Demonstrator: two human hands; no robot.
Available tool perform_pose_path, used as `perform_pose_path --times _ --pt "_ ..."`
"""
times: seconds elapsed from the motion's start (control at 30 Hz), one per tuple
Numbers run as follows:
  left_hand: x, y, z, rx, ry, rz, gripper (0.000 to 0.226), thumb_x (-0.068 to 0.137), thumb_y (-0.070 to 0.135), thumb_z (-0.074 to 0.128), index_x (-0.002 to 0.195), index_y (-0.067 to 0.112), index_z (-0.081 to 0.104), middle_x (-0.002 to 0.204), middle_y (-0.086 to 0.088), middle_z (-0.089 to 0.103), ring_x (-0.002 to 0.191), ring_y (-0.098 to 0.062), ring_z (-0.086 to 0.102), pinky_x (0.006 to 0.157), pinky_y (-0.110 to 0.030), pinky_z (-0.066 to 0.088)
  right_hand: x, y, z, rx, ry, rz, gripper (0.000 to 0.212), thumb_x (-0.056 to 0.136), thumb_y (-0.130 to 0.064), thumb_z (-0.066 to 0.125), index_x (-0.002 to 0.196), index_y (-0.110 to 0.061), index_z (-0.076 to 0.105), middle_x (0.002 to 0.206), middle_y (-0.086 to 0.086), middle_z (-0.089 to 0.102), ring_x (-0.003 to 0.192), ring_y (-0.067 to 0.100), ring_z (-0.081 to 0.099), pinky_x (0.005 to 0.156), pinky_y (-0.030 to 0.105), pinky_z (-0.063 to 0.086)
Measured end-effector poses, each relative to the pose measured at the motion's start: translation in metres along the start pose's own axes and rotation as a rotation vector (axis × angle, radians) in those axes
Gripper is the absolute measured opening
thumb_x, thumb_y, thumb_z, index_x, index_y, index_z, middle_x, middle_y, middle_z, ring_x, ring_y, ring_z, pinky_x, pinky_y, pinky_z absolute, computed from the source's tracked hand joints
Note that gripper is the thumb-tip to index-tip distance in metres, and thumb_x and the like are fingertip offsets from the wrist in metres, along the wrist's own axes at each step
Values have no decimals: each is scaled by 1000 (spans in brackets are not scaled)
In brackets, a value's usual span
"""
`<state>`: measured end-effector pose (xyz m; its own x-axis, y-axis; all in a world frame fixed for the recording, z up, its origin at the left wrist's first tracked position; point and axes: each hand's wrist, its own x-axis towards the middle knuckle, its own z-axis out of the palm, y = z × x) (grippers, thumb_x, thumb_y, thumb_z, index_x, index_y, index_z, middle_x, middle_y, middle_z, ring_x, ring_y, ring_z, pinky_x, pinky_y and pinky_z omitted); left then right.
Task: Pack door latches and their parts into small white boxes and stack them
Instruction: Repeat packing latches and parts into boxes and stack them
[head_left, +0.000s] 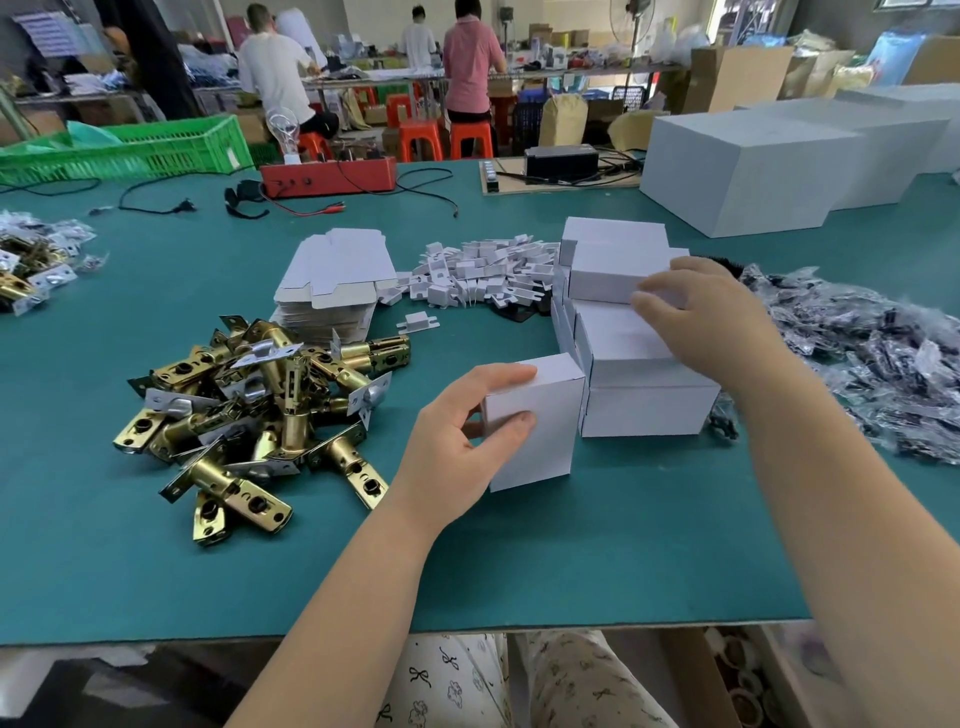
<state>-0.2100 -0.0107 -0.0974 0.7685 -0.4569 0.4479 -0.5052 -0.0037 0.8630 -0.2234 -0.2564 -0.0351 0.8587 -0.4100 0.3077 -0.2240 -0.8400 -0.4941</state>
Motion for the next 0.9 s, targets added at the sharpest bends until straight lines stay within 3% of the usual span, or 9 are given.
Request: perform_pose_path --times 0.13,0.3,0.4,0.47,0.57,0.63,0.73,0.8,0.9 --pt "0 0 1 -18 11 -1 40 86 17 67 106 51 64 103 26 65 100 -1 62 86 -17 52 5 14 3 58 4 -76 33 93 -41 53 118 -23 62 145 -6 40 131 12 37 98 30 29" --pt "2 1 2 -31 28 -4 40 88 7 67 107 42 64 105 26 65 101 -1 62 86 -14 51 16 34 1 269 -87 -98 26 93 -34 57 116 -24 63 146 -14 39 133 6 35 108 30 27" --pt "2 1 3 -14 43 6 41 87 12 68 105 49 64 104 26 65 98 -1 63 85 -13 51 20 37 1 325 -129 -99 24 94 -35 56 115 -25 63 145 -16 38 132 4 35 109 31 26" --pt "3 1 3 -8 79 -5 40 83 17 69 101 53 65 100 26 66 90 0 63 80 -13 51 17 35 2 324 -55 -79 25 94 -34 54 116 -24 62 141 -11 42 130 7 37 108 32 28" --pt "8 6 0 -70 234 -61 34 75 24 71 92 53 69 90 24 68 81 -1 62 69 -17 50 -8 21 0 457 251 -84 26 91 -31 55 114 -20 60 122 0 55 111 10 51 101 28 41" --pt "16 11 -1 -258 357 -144 29 74 21 73 89 47 72 81 19 68 76 -3 63 62 -24 53 -39 7 -1 503 349 -214 30 86 -36 55 113 -24 54 111 1 55 99 10 54 91 24 45" --pt "35 27 9 -618 471 -273 25 83 11 72 97 31 68 84 9 70 76 -8 67 55 -27 54 -85 -13 16 476 239 -389 56 79 -49 59 127 -26 40 118 -4 47 105 9 52 93 20 42" --pt "48 38 26 -700 507 -329 26 85 10 70 103 25 58 97 1 67 81 -11 67 57 -29 56 -103 -28 30 585 114 -324 71 76 -54 63 134 -37 26 131 -13 41 119 -3 44 98 10 35" --pt "59 53 58 -543 393 -344 26 90 18 64 107 25 46 104 1 61 86 -4 64 69 -24 56 -95 -34 34 787 178 -173 67 84 -40 60 138 -44 21 134 -26 42 122 -10 42 96 6 34"
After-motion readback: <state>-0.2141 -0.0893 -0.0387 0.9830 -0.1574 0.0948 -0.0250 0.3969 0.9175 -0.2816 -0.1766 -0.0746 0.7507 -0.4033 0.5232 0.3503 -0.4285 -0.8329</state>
